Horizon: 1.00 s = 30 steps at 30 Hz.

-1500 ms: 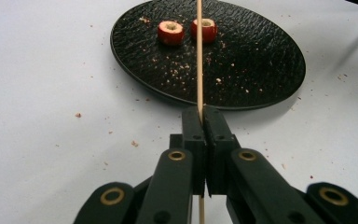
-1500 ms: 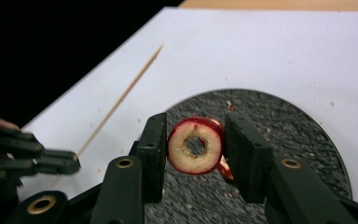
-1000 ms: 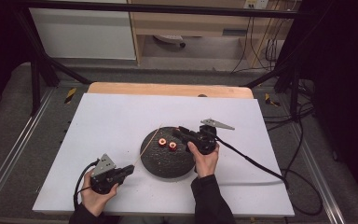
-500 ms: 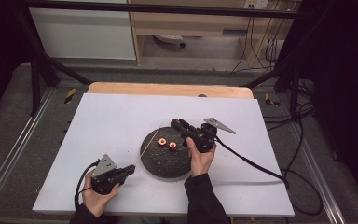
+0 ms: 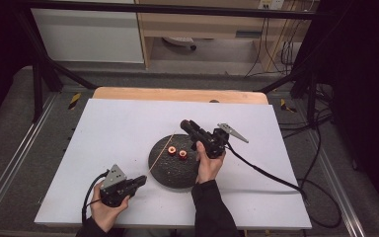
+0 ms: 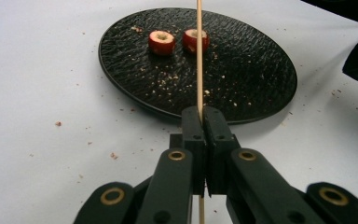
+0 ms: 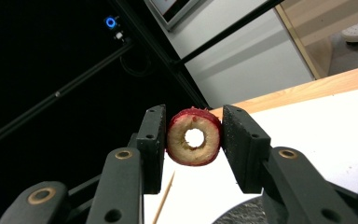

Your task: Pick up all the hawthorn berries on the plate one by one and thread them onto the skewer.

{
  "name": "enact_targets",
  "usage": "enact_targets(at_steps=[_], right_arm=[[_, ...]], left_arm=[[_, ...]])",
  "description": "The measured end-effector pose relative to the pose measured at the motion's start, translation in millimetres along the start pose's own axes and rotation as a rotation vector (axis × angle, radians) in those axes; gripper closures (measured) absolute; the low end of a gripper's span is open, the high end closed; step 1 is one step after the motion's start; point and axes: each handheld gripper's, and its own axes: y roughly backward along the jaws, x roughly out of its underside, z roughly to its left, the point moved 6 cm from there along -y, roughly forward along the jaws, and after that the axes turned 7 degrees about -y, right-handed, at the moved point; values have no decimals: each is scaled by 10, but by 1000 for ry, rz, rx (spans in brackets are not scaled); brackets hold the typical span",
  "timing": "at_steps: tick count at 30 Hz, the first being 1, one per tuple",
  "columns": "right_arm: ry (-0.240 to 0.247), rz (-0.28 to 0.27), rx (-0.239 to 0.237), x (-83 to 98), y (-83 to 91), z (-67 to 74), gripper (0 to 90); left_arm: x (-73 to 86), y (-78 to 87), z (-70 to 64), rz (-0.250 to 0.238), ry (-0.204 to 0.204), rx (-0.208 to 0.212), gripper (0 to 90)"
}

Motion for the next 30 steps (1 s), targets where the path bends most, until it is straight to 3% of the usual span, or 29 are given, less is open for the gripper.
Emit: enact_targets(at_steps=[13,30], right_arm=[[-10,-56,-20,31,-21,-4,614],[-9,-64,-40,84,-16,7,614]], left_arm=[[-40,-39,-71,-20,7,10,884],[-64,-63,-118,-34,7,19,884]])
